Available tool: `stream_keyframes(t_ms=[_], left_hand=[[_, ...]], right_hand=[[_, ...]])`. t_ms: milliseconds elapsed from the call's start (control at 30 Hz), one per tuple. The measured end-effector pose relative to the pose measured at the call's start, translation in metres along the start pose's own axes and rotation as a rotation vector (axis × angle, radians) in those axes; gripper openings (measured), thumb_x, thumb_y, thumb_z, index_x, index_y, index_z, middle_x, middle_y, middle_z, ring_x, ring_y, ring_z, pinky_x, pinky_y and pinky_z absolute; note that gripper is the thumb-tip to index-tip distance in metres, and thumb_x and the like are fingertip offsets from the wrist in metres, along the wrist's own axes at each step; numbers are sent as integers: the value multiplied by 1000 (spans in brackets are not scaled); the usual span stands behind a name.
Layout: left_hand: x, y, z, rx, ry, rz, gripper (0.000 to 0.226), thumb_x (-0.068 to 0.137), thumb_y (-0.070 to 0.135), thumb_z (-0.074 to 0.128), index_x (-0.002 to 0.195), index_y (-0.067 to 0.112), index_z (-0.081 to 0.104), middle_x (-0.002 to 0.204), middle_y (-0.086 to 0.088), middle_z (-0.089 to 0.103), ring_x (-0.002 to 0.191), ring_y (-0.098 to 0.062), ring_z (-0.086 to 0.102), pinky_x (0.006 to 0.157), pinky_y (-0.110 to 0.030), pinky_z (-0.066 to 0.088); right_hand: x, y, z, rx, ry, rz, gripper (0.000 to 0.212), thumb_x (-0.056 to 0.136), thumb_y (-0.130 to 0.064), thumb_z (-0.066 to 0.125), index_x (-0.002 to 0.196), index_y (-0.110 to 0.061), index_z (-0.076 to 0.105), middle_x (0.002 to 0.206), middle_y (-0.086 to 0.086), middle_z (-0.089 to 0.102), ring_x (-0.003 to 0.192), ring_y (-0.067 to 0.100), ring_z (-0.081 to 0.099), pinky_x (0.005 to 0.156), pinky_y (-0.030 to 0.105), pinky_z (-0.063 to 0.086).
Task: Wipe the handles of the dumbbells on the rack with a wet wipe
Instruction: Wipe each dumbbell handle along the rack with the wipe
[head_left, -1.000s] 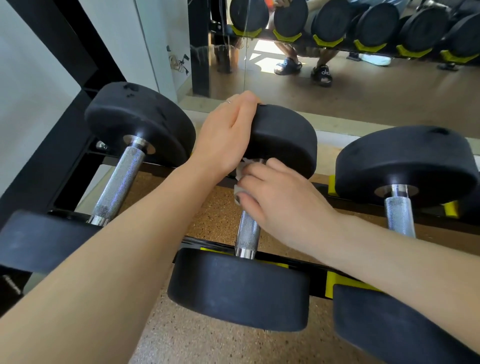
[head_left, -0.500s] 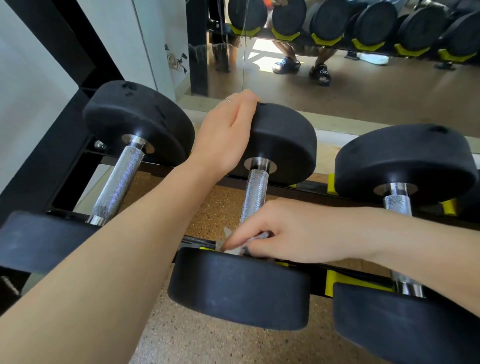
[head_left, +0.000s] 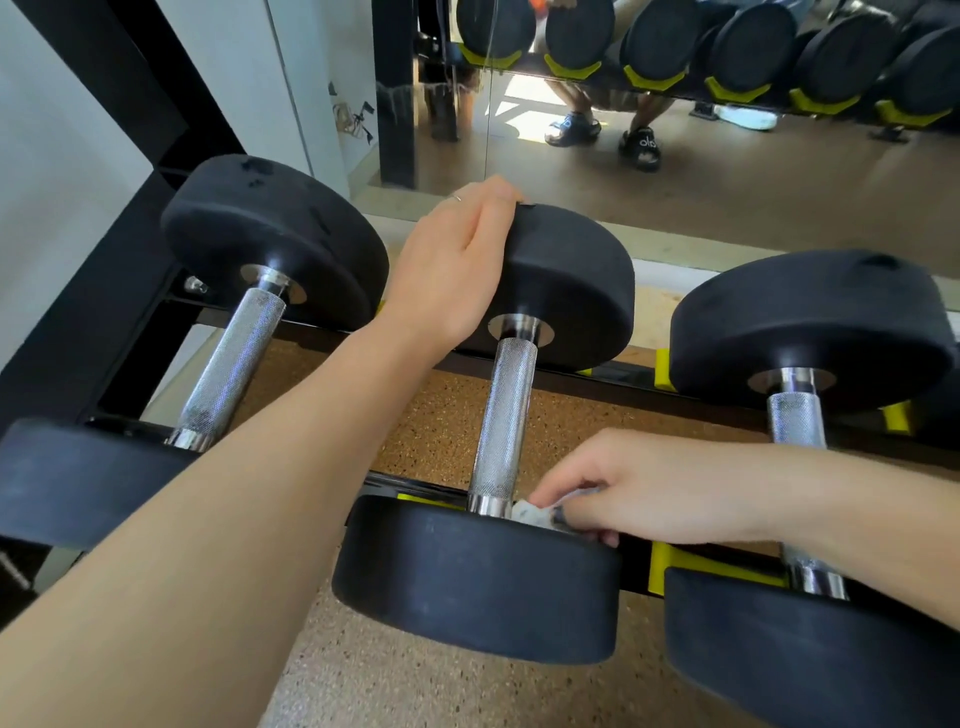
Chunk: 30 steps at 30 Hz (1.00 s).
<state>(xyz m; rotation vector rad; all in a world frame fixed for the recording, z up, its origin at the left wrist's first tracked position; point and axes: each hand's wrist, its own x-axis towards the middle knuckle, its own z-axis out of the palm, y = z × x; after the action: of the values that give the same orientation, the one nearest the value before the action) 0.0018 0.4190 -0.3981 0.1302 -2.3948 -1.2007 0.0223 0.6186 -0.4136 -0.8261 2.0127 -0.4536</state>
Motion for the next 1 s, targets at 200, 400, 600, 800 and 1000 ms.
stream_keyframes(t_ms=[200, 400, 600, 800, 1000], left_hand=[[0, 0, -2, 25, 0, 9, 36, 109, 33, 24, 94, 22, 55, 95, 1, 59, 94, -11, 52, 90, -37, 43], [0, 1, -2, 3, -6, 0, 39, 108, 34, 25, 96, 13, 55, 94, -5, 59, 95, -17, 54, 93, -46, 46], [1, -2, -1, 21, 0, 30, 38, 108, 32, 24, 95, 10, 53, 93, -8, 58, 95, -22, 53, 91, -49, 45], [3, -4, -2, -14, -8, 35, 36, 109, 28, 28, 95, 11, 56, 93, -4, 58, 89, -15, 50, 84, -36, 41], [2, -2, -3, 7, -28, 37, 39, 110, 31, 24, 99, 15, 57, 94, 2, 57, 89, -9, 49, 80, -28, 38]], right_hand=[[36, -10, 12, 878, 134, 169, 21, 88, 12, 41, 80, 4, 59, 58, 7, 55, 52, 11, 46, 42, 17, 35], [23, -13, 24, 1112, 141, 191, 23, 90, 9, 40, 93, 8, 63, 53, 4, 54, 45, 7, 43, 37, 15, 31], [-10, -35, -8, 957, 226, 130, 23, 91, 10, 44, 97, 8, 67, 72, 15, 57, 53, 11, 47, 46, 20, 35], [18, -39, -34, -566, 750, -324, 32, 89, -5, 50, 111, -20, 67, 98, 0, 66, 89, 17, 62, 78, 33, 50], [30, -42, -16, -629, 593, -419, 34, 84, 0, 50, 108, -15, 70, 104, 1, 65, 100, 18, 59, 89, 37, 48]])
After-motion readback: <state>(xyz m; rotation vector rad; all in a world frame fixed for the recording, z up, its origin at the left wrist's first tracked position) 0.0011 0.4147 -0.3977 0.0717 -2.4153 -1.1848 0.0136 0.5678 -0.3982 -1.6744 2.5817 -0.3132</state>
